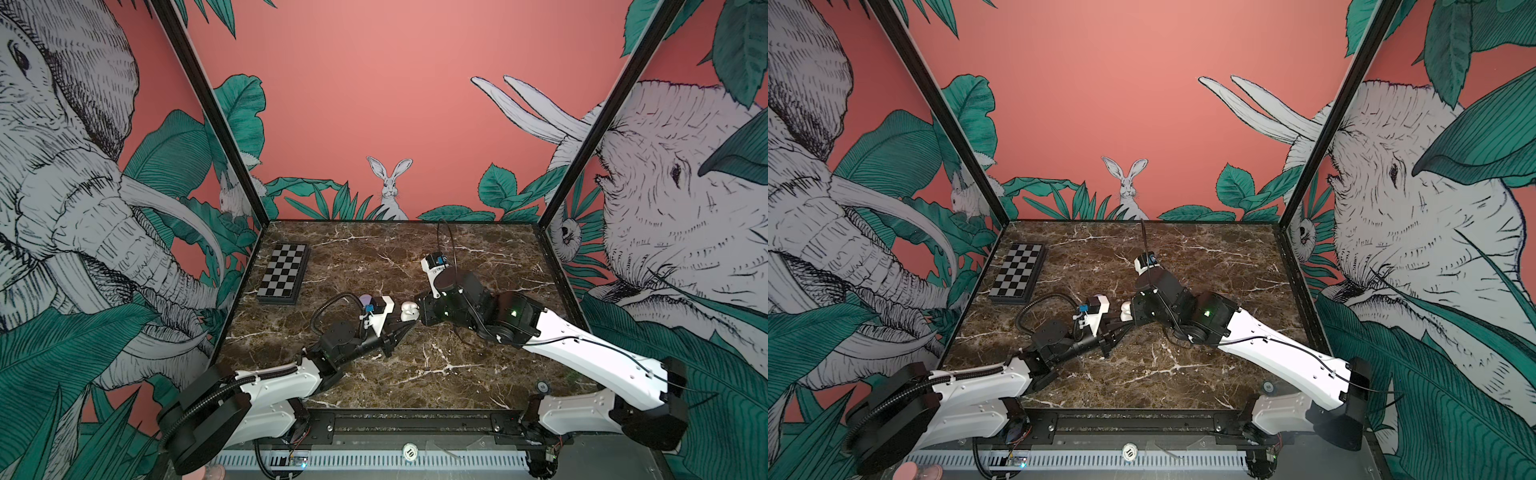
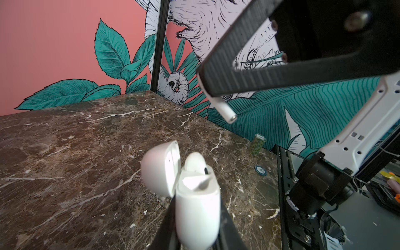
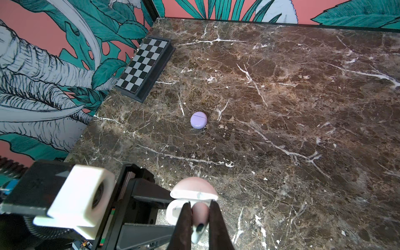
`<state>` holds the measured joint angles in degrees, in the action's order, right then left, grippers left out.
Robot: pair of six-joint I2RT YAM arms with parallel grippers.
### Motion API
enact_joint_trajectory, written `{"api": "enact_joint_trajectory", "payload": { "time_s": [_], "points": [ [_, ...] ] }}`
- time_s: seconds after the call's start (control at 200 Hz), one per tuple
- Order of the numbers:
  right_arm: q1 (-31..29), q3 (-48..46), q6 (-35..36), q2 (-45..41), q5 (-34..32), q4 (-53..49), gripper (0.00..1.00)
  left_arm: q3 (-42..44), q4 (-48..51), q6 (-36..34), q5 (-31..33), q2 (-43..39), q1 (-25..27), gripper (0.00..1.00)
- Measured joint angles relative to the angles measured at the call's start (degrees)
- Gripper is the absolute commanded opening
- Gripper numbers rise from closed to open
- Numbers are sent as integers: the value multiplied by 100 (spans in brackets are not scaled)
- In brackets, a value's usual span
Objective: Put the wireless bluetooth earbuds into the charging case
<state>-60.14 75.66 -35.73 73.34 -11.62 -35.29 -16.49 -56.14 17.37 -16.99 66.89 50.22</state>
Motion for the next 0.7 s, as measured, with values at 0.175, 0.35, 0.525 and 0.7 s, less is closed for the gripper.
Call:
{"api": "enact_joint_trajectory", "payload": {
  "time_s": [0.175, 0.35, 0.525, 0.7],
  "points": [
    [-96, 0, 20, 0, -28, 177, 0, -11, -245, 111, -7, 105, 0, 0],
    [-175, -131, 61, 0, -142, 304, 0, -9, -551, 127, -33, 205, 0, 0],
    [-236, -286, 146, -2, -286, 380, 0, -7, -815, 44, -118, 238, 0, 0],
    [-295, -297, 192, -2, -382, 507, 0, -7, -896, -81, -164, 243, 0, 0]
  ]
}}
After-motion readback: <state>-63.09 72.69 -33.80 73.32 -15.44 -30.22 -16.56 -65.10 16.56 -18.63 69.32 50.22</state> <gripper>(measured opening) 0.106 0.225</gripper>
